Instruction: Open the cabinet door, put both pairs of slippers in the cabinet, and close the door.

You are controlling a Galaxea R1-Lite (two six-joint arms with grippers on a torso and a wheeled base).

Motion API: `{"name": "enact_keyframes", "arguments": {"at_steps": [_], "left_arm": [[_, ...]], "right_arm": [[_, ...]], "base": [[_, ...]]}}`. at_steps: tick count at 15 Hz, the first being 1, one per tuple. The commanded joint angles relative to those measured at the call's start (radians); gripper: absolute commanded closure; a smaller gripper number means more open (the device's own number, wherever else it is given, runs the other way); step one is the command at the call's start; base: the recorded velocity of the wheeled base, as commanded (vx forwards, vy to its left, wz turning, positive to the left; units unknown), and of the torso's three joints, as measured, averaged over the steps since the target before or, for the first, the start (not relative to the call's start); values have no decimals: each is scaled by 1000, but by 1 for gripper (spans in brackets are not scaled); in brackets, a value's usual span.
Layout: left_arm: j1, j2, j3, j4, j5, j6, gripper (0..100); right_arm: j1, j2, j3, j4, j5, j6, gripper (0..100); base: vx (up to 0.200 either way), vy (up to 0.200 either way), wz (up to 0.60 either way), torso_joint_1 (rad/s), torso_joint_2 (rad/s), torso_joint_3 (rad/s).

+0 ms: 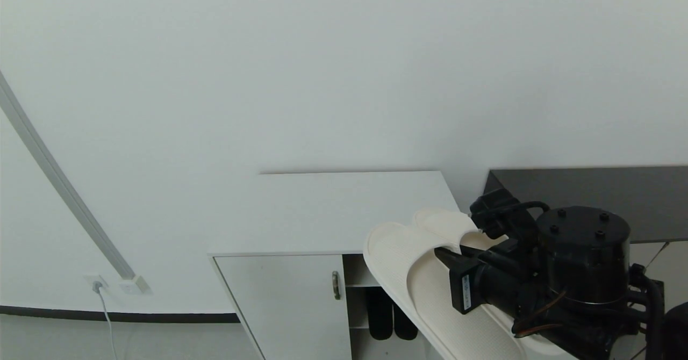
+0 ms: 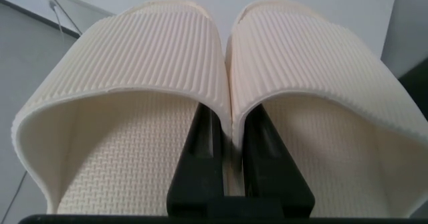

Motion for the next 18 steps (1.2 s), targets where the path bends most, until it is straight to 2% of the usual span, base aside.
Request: {"name": "enact_keyframes", "arguments": {"at_steps": [1,2,15,18], "left_arm": [[0,1,0,1,1,0,100],[0,1,0,-1,1,0,100],[0,1,0,-1,1,-3,100],[0,1,0,-1,1,-3,100]], "right_arm": [[3,-1,6,-2,7,1,100],[3,-1,9,-9,7,1,100],[21,1,25,-28,5,-12,100],[24,-1,35,-40,5,-22,100]], "base": [[0,0,0,0,0,0],[0,0,-600,2,7,2],[0,0,0,-23,46,28],[0,0,0,-141,320,176]]}}
